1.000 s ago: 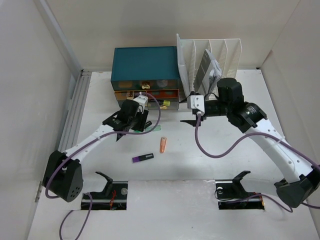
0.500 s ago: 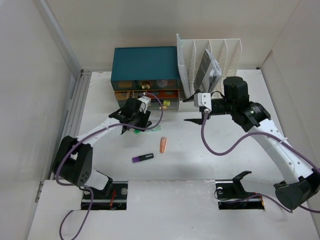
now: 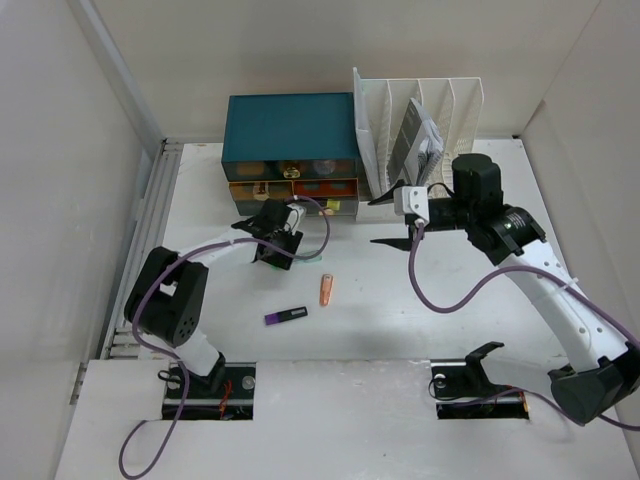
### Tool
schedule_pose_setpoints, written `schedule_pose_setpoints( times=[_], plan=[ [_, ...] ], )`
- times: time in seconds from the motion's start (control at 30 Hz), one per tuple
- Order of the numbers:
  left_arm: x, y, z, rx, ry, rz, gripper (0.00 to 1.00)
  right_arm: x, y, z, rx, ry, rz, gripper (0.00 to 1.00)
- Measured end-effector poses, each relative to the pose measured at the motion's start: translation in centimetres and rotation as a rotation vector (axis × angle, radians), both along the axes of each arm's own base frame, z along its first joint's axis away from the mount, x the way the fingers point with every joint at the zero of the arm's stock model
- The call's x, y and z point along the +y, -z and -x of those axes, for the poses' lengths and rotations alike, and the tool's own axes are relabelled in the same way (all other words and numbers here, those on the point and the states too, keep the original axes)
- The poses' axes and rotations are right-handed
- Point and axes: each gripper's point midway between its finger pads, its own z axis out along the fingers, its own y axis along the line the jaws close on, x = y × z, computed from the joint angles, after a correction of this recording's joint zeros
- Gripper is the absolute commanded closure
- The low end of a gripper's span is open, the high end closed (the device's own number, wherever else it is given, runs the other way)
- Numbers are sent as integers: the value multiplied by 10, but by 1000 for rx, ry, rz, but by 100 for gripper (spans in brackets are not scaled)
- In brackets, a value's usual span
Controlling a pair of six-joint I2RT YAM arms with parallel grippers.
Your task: Organize the desk
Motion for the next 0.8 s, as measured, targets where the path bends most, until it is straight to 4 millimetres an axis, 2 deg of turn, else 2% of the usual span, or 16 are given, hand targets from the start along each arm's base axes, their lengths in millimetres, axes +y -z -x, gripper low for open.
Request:
schedule_pose_setpoints(
  times=[0.3, 0.43, 0.47, 0.6, 0.73, 0.8],
  plan=[
    [2, 8, -12, 23, -18, -12, 61, 1, 0, 4, 6, -20, -7, 25],
    [3, 8, -13, 22, -18, -13, 71, 0, -1, 3, 5, -19, -9, 25],
    [3, 8, -13, 22, -17, -13, 77, 0, -1, 3, 4, -20, -10, 25],
    [3, 8, -13, 23, -17, -14, 80, -1, -1, 2, 5, -20, -11, 25],
    [3, 3, -12, 18, -15, -9, 83, -1, -1, 3, 6, -23, -12, 25],
    [3, -7, -12, -3, -15, 2, 87, -1, -1, 3, 3, -25, -12, 25]
  ],
)
